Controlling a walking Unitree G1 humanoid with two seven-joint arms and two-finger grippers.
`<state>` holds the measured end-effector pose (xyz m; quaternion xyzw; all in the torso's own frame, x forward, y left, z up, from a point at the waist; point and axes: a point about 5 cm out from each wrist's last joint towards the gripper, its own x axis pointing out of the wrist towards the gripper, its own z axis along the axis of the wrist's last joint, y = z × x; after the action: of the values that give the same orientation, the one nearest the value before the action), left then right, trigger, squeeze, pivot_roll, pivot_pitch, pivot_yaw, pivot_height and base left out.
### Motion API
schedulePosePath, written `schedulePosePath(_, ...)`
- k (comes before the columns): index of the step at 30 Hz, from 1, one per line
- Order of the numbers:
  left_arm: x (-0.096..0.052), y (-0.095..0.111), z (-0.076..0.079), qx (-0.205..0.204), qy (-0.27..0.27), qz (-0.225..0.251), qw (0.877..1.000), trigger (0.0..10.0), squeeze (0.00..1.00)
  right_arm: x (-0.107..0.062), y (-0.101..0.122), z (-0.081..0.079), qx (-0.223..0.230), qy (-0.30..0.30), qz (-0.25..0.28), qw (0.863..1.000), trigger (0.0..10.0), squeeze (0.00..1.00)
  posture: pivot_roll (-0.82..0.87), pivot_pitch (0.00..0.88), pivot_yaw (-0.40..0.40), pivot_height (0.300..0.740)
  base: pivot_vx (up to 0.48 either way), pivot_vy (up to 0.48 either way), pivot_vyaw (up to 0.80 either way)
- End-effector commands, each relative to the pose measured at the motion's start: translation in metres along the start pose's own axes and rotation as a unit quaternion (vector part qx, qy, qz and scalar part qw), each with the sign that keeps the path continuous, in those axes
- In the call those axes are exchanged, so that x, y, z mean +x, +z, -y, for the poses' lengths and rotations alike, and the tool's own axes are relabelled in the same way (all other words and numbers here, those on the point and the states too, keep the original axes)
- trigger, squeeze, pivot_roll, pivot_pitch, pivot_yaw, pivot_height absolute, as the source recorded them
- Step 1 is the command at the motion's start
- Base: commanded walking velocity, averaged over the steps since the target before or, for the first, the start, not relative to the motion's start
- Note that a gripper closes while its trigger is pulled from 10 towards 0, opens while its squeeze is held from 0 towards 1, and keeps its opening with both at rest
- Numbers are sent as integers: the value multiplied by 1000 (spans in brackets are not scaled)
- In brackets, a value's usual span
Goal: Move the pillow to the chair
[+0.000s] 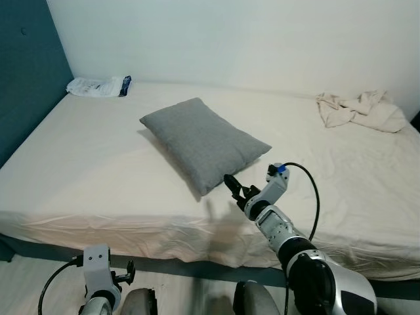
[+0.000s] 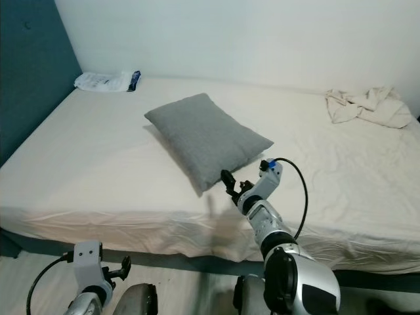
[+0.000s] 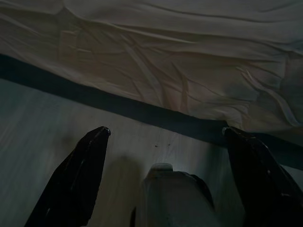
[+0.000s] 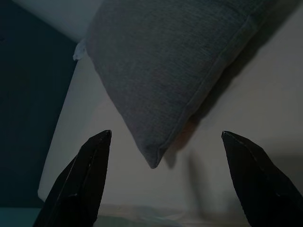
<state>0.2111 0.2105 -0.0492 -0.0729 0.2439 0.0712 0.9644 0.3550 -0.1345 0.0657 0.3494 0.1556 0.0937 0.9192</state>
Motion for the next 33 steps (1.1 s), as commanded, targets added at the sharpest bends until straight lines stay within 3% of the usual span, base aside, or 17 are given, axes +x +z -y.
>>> schedulePosePath(1, -4, -3, -4, 9, -1, 4, 1000, 10000, 0, -1, 4, 4, 12, -12, 8, 1000, 10000, 0, 124, 99, -65, 597, 0, 0, 0)
schedulePosePath(13, -15, -4, -15, 29, -10, 39, 999, 10000, 0, 2, 30, -6, 55, 56, 69, 994, 10000, 0, 153, 209, -19, 527, 0, 0, 0)
schedulePosePath(20, -15, 7, -11, 44, -28, 76, 996, 10000, 0, 2, 59, -15, 84, 111, 135, 981, 10000, 0, 161, 264, 7, 527, 0, 0, 0)
schedulePosePath(22, -17, 10, -11, 50, -35, 89, 994, 10000, 0, 3, 67, -19, 63, 122, 143, 980, 10000, 0, 164, 280, 15, 527, 0, 0, 0)
schedulePosePath(26, -21, 12, -12, 58, -44, 102, 992, 10000, 0, 2, 78, -21, 68, 141, 160, 975, 10000, 0, 173, 317, 34, 527, 0, 0, 0)
schedulePosePath(33, -34, 12, -16, 84, -63, 110, 988, 10000, 0, 0, 88, -16, 77, 123, 177, 973, 10000, 0, 203, 369, 78, 527, 0, 0, 0)
